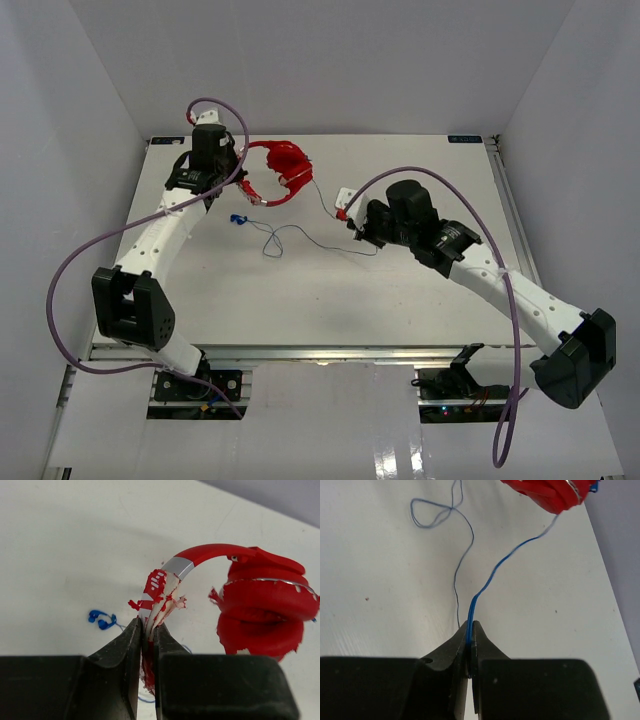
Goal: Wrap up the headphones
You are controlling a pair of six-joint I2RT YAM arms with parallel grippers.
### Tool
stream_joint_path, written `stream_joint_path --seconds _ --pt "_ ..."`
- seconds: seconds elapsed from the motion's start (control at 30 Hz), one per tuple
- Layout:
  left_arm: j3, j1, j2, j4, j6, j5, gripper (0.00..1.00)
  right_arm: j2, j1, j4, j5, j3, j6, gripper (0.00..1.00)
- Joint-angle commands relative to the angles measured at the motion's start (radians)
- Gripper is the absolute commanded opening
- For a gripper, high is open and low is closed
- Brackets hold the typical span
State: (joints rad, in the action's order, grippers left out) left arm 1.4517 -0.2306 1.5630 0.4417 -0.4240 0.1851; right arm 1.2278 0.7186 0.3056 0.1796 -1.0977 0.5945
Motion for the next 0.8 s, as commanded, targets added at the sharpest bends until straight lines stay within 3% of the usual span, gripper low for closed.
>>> stream_joint_path --seconds 0.0,0.23,0.57,0.77 --pt "0.003 -0.010 -0.133 -0.138 -0.050 -0.065 0.00 -0.003 0.025 0.179 -0.157 -0.015 0.199 0.08" --pt "0.026 -0.033 -0.058 -0.102 -0.030 -0.179 0.00 0.006 0.061 0.249 -0.244 -0.063 0.406 0.08" --pt "0.097 -0.189 0.097 -0.093 -0.012 -0.233 0.00 0.111 0.171 0.233 -0.340 -0.177 0.505 0.08" --pt "0.033 -0.220 0.074 -0.100 0.069 -0.270 0.00 0.084 0.108 0.133 -0.460 -0.192 0.524 0.08"
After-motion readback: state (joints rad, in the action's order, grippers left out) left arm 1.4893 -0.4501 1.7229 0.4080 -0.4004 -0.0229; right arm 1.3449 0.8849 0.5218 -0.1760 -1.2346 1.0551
